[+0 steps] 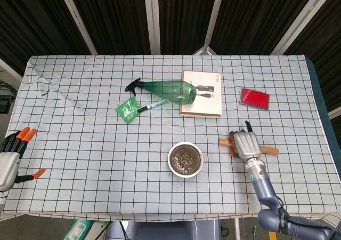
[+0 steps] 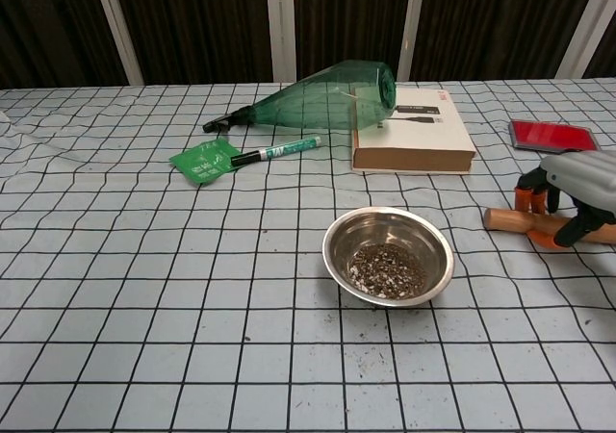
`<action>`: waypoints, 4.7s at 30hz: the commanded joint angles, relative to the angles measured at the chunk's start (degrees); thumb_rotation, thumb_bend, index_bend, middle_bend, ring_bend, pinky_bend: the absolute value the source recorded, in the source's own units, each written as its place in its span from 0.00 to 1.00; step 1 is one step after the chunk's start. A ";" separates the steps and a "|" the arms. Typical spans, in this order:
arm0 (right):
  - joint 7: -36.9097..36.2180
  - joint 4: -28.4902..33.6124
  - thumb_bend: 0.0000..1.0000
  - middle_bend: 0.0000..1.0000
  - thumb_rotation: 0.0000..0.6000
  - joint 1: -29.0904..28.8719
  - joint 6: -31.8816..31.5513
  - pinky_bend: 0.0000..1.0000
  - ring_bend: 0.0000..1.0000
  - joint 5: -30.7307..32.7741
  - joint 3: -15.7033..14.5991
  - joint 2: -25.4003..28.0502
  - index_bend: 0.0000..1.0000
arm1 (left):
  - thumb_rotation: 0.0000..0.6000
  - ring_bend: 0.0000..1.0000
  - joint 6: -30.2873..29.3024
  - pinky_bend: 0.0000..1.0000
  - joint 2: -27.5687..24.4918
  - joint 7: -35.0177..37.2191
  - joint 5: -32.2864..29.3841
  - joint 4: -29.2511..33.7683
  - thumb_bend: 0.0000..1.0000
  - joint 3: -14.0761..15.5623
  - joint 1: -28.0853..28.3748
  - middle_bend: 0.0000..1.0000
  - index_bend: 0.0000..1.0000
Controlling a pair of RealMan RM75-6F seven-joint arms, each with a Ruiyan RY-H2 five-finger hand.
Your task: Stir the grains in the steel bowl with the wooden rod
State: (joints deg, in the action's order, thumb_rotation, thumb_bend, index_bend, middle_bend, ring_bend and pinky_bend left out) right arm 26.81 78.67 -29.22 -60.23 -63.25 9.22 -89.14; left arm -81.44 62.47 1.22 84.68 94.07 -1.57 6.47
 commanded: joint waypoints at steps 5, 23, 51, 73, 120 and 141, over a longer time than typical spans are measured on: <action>-3.02 0.00 0.66 0.65 1.00 0.12 -1.16 0.45 0.51 -3.45 -0.80 0.97 0.80 | 1.00 0.00 0.01 0.00 0.01 -0.08 -0.01 0.07 0.06 0.00 0.02 0.00 0.00; -19.08 7.46 0.67 0.66 1.00 1.83 -6.25 0.47 0.52 -13.84 -0.74 9.01 0.81 | 1.00 0.00 -0.21 0.00 0.21 -0.66 0.00 0.08 0.06 0.05 -0.07 0.00 0.00; -56.55 17.53 0.67 0.66 1.00 6.12 -25.32 0.47 0.52 -26.02 3.43 1.92 0.82 | 1.00 0.00 -0.70 0.00 0.66 -1.22 0.02 0.42 0.06 0.09 -0.36 0.00 0.00; -68.14 11.06 0.67 0.66 1.00 5.80 -25.85 0.47 0.52 -25.39 2.35 -7.79 0.82 | 1.00 0.00 -0.47 0.00 0.79 -1.16 0.01 0.07 0.06 0.13 -0.28 0.00 0.00; -70.26 -8.47 0.67 0.66 1.00 4.18 -26.96 0.47 0.52 -24.18 3.48 -26.36 0.82 | 1.00 0.00 0.16 0.00 0.53 -0.88 -0.09 0.62 0.06 0.12 0.07 0.00 0.00; -68.89 -6.42 0.67 0.66 1.00 4.45 -28.53 0.47 0.52 -26.01 3.82 -24.89 0.82 | 1.00 0.00 -0.13 0.00 0.59 -0.57 0.20 0.34 0.06 0.22 -0.03 0.00 0.00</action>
State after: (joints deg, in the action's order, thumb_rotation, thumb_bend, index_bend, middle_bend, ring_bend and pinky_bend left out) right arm -42.61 71.35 -24.53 -88.28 -88.74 12.61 -114.56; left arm -81.58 63.06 0.65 84.88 94.41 -1.35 6.43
